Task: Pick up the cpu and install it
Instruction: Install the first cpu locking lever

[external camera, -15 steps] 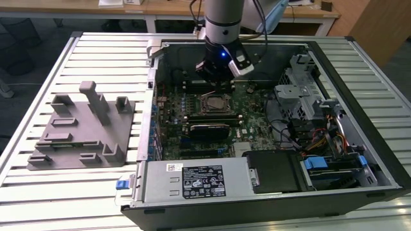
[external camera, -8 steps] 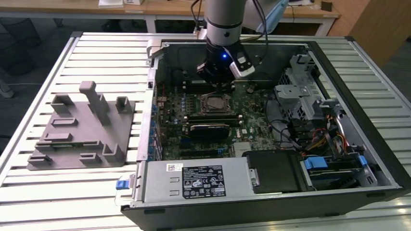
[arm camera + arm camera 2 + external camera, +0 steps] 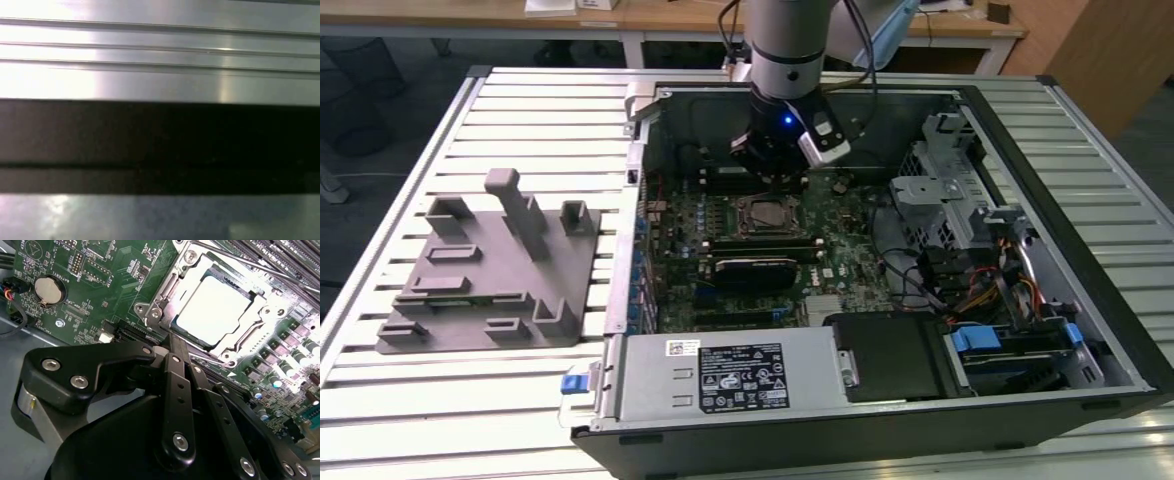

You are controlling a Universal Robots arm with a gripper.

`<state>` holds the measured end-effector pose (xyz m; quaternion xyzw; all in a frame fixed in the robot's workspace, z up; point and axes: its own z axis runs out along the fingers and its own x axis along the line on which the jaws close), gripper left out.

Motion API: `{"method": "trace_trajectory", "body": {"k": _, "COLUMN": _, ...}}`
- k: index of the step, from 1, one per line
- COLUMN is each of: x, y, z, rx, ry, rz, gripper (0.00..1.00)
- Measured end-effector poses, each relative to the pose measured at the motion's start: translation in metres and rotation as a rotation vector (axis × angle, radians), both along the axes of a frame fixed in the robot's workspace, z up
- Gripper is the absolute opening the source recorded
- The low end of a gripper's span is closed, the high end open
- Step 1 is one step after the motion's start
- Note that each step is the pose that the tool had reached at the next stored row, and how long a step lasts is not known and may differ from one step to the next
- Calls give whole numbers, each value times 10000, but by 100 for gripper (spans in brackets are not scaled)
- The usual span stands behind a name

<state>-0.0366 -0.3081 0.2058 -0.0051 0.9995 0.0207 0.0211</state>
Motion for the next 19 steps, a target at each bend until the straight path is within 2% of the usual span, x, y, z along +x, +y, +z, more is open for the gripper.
{"method": "trace_trajectory", "body": {"k": 10, "x": 10, "y": 0, "z": -56, "rx": -23, "ry": 0, "rz": 0, "gripper": 11}}
{"method": "trace_trajectory", "body": {"k": 16, "x": 12, "y": 0, "z": -56, "rx": -29, "ry": -1, "rz": 0, "gripper": 11}}
{"method": "trace_trajectory", "body": {"k": 17, "x": 13, "y": 0, "z": -57, "rx": -45, "ry": -2, "rz": 0, "gripper": 11}}
{"method": "trace_trajectory", "body": {"k": 19, "x": 12, "y": 1, "z": -56, "rx": -136, "ry": 0, "rz": 0, "gripper": 11}}
